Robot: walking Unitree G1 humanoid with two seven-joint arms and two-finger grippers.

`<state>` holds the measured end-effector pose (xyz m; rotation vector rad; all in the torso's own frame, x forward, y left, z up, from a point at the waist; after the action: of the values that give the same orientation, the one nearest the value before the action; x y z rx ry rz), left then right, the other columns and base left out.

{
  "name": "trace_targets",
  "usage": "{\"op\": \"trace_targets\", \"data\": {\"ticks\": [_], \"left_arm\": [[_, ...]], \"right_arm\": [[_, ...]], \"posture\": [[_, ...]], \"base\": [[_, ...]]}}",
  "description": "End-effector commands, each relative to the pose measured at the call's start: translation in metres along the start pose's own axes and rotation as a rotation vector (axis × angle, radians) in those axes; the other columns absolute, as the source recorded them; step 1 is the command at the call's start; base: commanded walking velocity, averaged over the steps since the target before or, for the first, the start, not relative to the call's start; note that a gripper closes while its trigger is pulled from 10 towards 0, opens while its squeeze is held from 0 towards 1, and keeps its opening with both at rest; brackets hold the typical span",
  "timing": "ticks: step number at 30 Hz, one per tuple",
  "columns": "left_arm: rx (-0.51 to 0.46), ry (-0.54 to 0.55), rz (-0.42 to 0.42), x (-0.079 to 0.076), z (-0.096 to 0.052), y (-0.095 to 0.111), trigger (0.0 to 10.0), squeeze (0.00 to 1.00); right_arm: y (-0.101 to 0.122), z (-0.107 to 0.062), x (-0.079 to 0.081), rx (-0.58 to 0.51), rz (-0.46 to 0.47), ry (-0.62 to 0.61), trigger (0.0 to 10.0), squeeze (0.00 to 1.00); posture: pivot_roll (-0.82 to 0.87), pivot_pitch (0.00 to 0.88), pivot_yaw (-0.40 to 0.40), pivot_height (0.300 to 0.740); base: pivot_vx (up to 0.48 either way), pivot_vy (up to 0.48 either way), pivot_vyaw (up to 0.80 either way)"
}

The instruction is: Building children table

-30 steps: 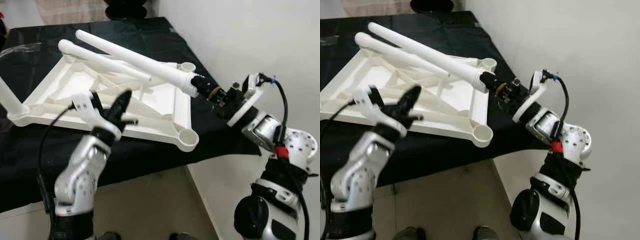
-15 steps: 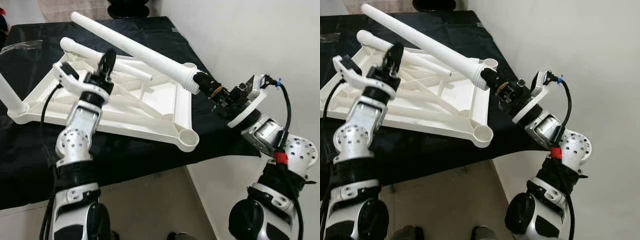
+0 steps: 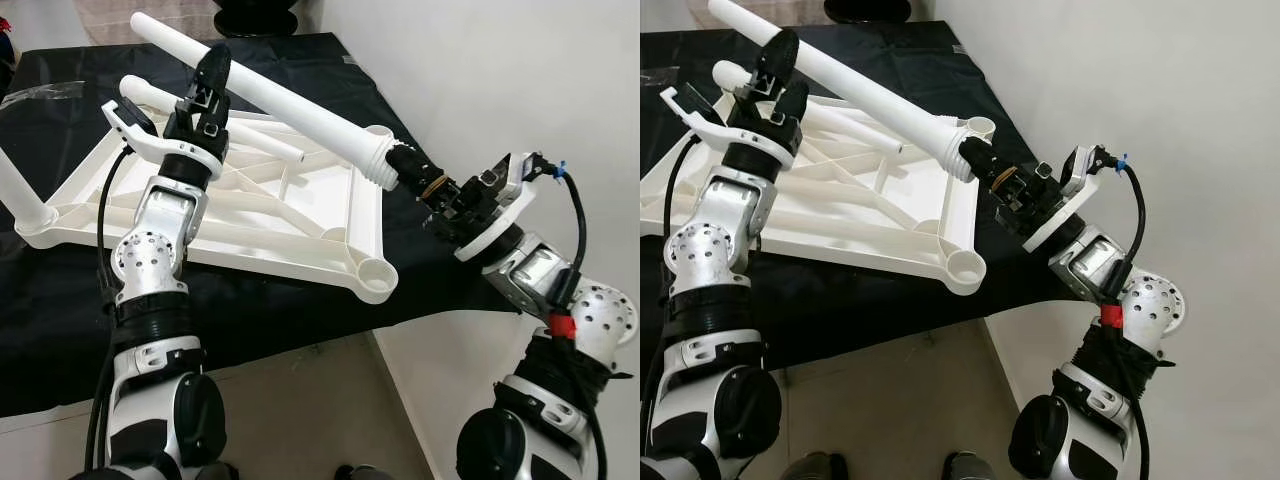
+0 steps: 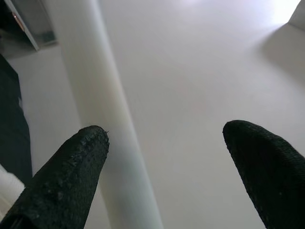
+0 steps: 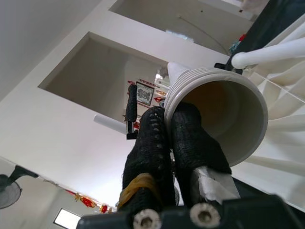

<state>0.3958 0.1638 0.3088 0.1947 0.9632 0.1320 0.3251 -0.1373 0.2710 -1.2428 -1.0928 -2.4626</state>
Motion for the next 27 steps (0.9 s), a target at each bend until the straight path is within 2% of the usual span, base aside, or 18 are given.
{"op": "trace_targets", "data": {"ticks": [1,8,21,27], "left_arm": [[-0.010,-0.012,-0.038,0.000,0.003,0.006,10.0,0.00],[-0.015,-0.016,-0.063,0.000,0.005,0.009,10.0,0.00],[0.014,0.004,-0.104,0.006,0.003,0.000,10.0,0.00],[0.011,0.004,-0.107,0.006,0.004,0.000,10.0,0.00]], "right_arm": [[-0.002,-0.002,0.008,0.005,-0.007,0.038,0.0,0.00],[-0.004,-0.002,0.012,0.012,-0.005,0.062,0.0,0.00],[-0.008,-0.002,0.023,0.025,-0.003,0.127,0.0,0.00],[-0.016,-0.003,0.026,0.073,-0.013,0.138,0.0,0.00]], "posture": [[-0.11,0.129,-0.058,0.740],[-0.11,0.128,-0.057,0.740],[-0.11,0.128,-0.052,0.740],[-0.11,0.131,-0.052,0.740]], "base": [[0.000,0.000,0.00],[0.000,0.000,0.00],[0.000,0.000,0.00],[0.000,0.000,0.00]]}}
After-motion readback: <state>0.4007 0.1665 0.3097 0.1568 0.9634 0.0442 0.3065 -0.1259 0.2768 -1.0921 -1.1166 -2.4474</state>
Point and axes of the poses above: a point about 5 cm out from each wrist's last joint towards the gripper, its own z axis pointing out of the wrist towards the gripper, its own y axis along the axis of the wrist's last joint, x = y × z, the point moved 4 cm from there along z, pointing out of the wrist towards the gripper
